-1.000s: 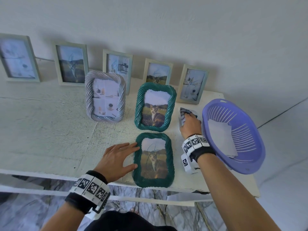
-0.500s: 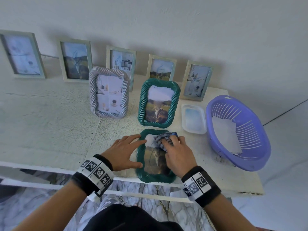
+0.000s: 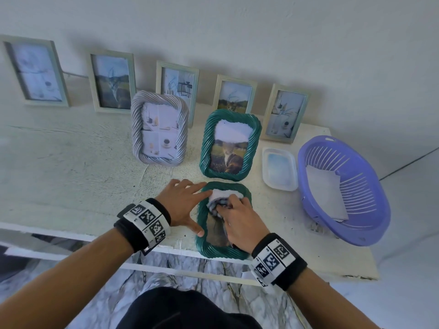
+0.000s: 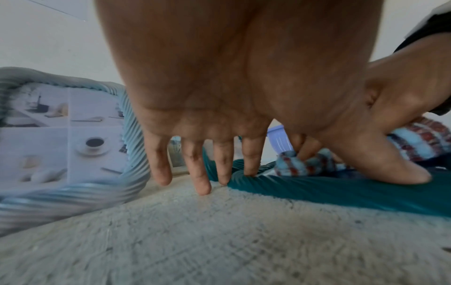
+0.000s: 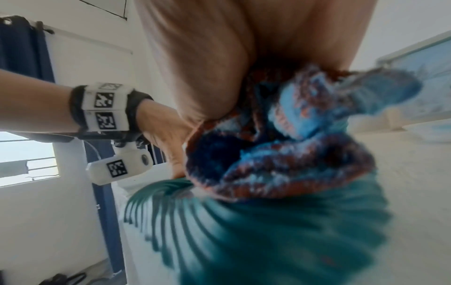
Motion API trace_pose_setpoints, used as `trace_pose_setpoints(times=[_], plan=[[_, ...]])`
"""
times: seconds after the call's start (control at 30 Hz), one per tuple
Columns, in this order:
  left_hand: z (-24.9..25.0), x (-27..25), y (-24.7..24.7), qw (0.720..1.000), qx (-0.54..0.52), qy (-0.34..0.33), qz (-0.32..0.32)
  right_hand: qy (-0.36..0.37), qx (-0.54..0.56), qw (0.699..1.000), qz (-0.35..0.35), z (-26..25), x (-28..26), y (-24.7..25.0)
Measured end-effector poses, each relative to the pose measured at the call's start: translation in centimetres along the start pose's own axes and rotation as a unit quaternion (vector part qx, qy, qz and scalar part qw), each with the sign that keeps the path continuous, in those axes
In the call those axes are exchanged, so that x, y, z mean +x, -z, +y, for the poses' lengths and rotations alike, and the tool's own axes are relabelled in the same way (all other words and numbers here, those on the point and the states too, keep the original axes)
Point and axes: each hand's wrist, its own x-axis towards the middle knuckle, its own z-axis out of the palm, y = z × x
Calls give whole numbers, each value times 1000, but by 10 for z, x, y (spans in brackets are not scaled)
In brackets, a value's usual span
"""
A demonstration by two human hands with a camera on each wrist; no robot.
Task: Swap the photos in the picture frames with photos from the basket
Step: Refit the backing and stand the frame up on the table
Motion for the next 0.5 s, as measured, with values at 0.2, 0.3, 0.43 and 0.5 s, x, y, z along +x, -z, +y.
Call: trace_pose_setpoints(times=[0.2,0.3,0.43,0.5], plan=[[2,0,4,1000,15,1,-8,-51,-42,998,-11,16,3,24],[2,-1,1,1000,16,-3,-8,-76,-43,996,-8,6,13,32],[0,-1,0,1000,13,-7,-4,-26,-33,999,-27,-1,-2,20],[0,0,3,1000,14,-7,-7,-12,-31,999,-31,8,-7,20]])
